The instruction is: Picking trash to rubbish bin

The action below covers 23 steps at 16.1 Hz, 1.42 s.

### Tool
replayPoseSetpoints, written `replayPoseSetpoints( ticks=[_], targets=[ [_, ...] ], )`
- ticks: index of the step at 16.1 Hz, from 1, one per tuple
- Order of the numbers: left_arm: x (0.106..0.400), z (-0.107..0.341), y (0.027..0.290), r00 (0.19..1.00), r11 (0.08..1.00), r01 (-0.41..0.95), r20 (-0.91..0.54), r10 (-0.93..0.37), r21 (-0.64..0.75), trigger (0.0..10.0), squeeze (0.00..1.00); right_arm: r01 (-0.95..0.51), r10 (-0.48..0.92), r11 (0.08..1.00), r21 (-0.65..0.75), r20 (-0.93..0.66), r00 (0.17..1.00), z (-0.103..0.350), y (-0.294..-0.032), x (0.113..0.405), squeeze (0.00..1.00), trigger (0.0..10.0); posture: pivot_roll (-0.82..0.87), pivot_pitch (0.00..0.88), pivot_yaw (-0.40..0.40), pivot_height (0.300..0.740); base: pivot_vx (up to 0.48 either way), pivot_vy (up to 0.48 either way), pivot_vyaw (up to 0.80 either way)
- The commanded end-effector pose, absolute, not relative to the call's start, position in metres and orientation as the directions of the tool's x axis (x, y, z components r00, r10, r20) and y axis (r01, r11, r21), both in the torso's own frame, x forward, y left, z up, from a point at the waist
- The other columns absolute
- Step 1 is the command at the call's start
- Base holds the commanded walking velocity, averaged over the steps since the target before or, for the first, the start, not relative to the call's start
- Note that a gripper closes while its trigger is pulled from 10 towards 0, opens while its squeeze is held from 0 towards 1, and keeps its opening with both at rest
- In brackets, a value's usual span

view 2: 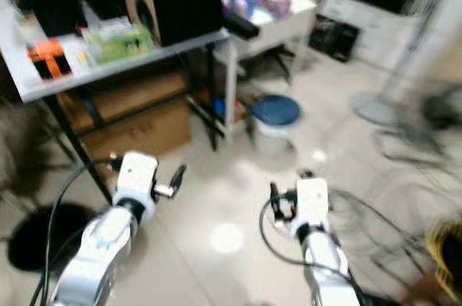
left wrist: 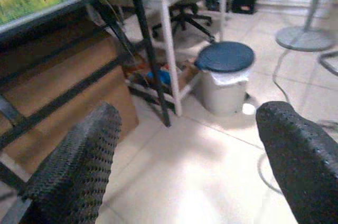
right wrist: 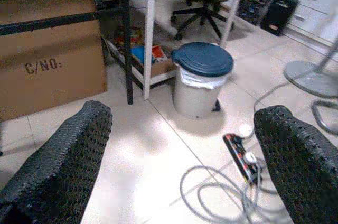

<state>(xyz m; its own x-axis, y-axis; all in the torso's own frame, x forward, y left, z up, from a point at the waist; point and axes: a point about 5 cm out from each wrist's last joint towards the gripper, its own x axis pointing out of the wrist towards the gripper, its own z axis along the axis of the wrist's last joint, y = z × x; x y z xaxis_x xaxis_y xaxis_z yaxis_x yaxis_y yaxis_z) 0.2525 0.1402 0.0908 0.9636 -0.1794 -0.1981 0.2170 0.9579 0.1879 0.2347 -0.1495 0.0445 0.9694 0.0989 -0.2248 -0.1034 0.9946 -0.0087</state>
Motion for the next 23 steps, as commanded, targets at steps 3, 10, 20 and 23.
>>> replayPoseSetpoints(
  ticks=[3,10,20,23],
  targets=[
    [0.253,0.093,0.14,0.964,0.959,0.216,-0.195,-0.18,0.184,10.0,0.0,-0.116,0.11,0.993,-0.017,-0.212,0.971,0.047,-0.148,0.239,0.0,10.0,-0.08,0.0,-0.036,0.74,-0.325,0.0,0.0],
    [0.253,0.092,0.142,0.965,0.96,0.209,-0.196,-0.173,0.186,10.0,0.0,-0.157,0.148,0.987,-0.025,-0.213,0.966,0.047,-0.143,0.243,0.0,10.0,-0.08,0.0,-0.051,0.74,-0.326,0.0,0.0],
    [0.264,0.14,0.148,0.987,0.956,0.161,-0.033,-0.158,0.246,10.0,0.0,-0.367,0.369,0.929,-0.049,0.084,0.925,0.124,-0.109,0.266,0.0,10.0,-0.04,0.0,-0.065,0.74,-0.326,0.0,0.72],
    [0.27,0.162,0.151,0.99,0.957,0.12,0.035,-0.133,0.263,10.0,0.0,-0.367,0.369,0.929,-0.041,0.123,0.921,0.137,-0.107,0.271,0.0,10.0,-0.03,0.0,-0.063,0.74,-0.314,0.0,0.8]
  ],
)
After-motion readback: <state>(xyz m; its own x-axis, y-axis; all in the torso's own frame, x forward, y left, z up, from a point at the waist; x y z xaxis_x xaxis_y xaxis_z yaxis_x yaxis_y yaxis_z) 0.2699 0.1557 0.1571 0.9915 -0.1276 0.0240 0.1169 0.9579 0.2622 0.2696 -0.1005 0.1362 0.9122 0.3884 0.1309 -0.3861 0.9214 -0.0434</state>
